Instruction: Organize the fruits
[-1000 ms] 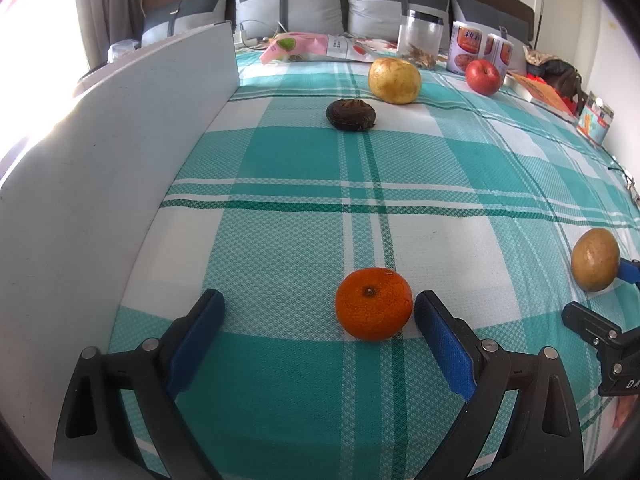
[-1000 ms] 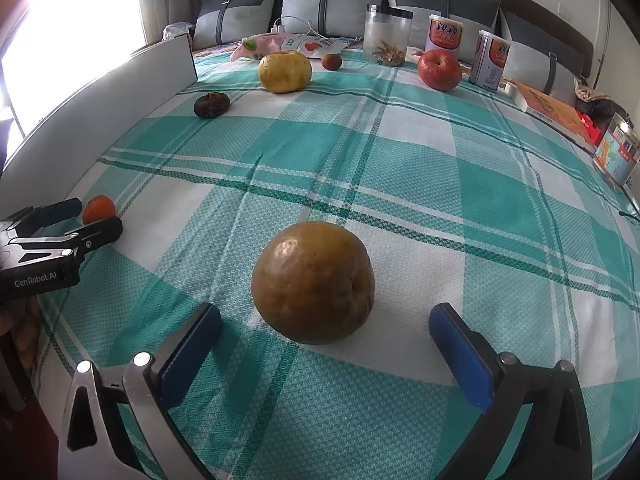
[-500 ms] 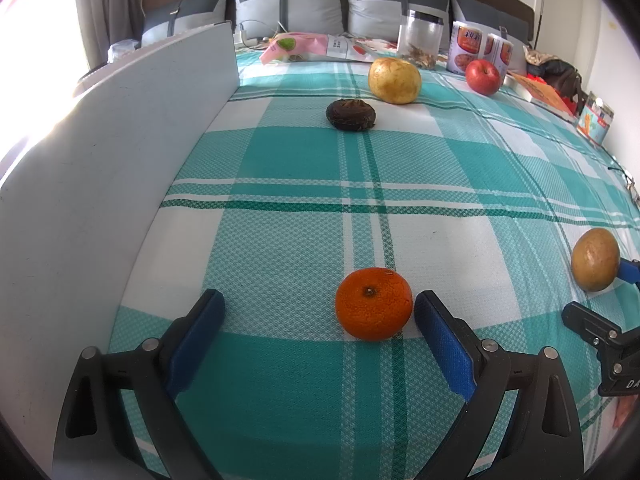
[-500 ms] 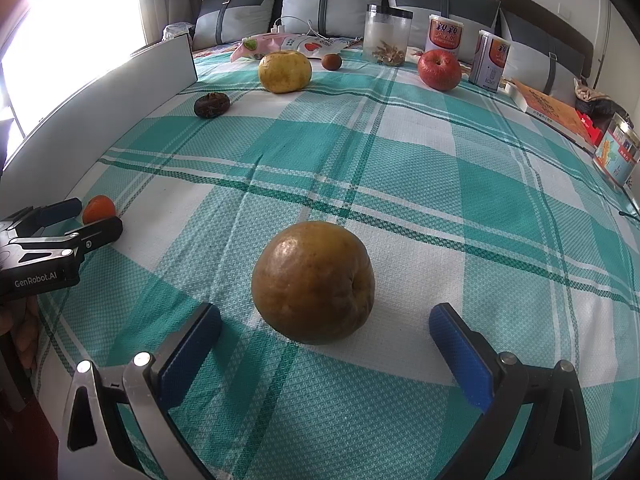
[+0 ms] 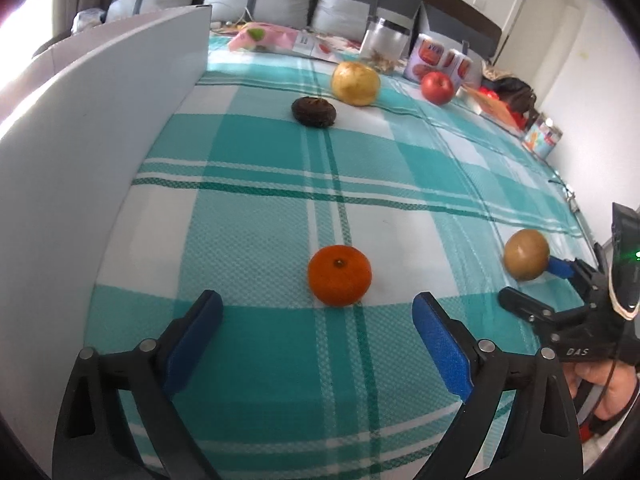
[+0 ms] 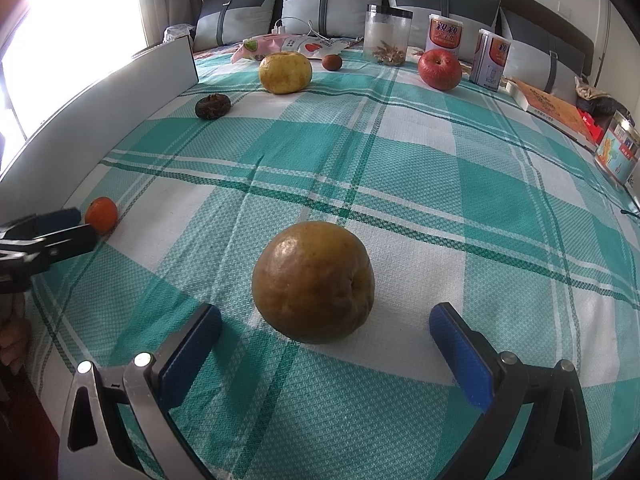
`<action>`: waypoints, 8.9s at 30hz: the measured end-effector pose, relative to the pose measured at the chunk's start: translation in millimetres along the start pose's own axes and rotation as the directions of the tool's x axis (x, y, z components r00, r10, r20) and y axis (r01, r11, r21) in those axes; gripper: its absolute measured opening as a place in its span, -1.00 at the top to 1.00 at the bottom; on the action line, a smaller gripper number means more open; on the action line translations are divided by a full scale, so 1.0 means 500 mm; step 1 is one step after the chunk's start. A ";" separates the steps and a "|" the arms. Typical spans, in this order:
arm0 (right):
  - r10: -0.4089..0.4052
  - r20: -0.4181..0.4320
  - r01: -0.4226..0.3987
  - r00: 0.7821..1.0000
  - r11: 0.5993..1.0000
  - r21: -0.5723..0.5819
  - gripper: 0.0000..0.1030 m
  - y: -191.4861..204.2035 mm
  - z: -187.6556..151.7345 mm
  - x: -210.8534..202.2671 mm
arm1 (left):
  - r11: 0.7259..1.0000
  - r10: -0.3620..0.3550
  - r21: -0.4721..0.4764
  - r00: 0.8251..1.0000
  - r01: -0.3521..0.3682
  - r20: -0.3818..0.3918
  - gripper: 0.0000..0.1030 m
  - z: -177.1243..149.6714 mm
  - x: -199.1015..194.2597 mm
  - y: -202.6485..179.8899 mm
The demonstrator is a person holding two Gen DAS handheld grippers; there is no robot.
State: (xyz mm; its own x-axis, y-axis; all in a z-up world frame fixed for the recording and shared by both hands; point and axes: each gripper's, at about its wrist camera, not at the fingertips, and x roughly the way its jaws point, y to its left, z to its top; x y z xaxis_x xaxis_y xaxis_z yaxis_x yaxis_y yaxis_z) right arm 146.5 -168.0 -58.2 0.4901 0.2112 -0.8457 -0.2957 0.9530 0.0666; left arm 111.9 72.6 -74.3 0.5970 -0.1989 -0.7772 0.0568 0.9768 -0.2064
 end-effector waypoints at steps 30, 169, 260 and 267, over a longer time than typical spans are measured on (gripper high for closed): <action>0.613 -0.115 -0.624 0.781 0.760 -0.184 0.03 0.524 0.282 -0.165 | 0.890 0.196 -0.431 0.978 -0.148 0.068 0.42 0.033 -0.386 0.332; -0.153 -0.014 0.153 0.988 0.974 0.169 -1.00 -0.168 -0.038 -0.017 | 0.977 0.112 0.182 0.993 -0.115 0.028 -0.89 -0.005 0.070 -0.190; 0.110 0.002 -0.109 0.994 0.989 0.097 -0.29 -0.128 0.180 0.087 | 0.975 0.188 0.115 0.982 -0.190 0.024 -0.99 0.038 0.077 -0.063; -0.042 0.038 0.038 0.998 0.994 0.104 -0.32 -0.137 -0.016 -0.026 | 0.975 0.188 0.115 0.982 -0.190 0.024 -0.99 0.037 0.078 -0.063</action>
State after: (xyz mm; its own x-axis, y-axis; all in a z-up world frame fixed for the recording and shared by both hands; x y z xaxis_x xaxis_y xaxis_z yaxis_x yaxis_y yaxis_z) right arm 153.7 -237.7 -55.8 0.5333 0.1789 -0.8268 -0.1901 0.9777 0.0889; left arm 148.3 35.7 -86.8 0.6159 -0.0096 -0.7877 0.0338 0.9993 0.0142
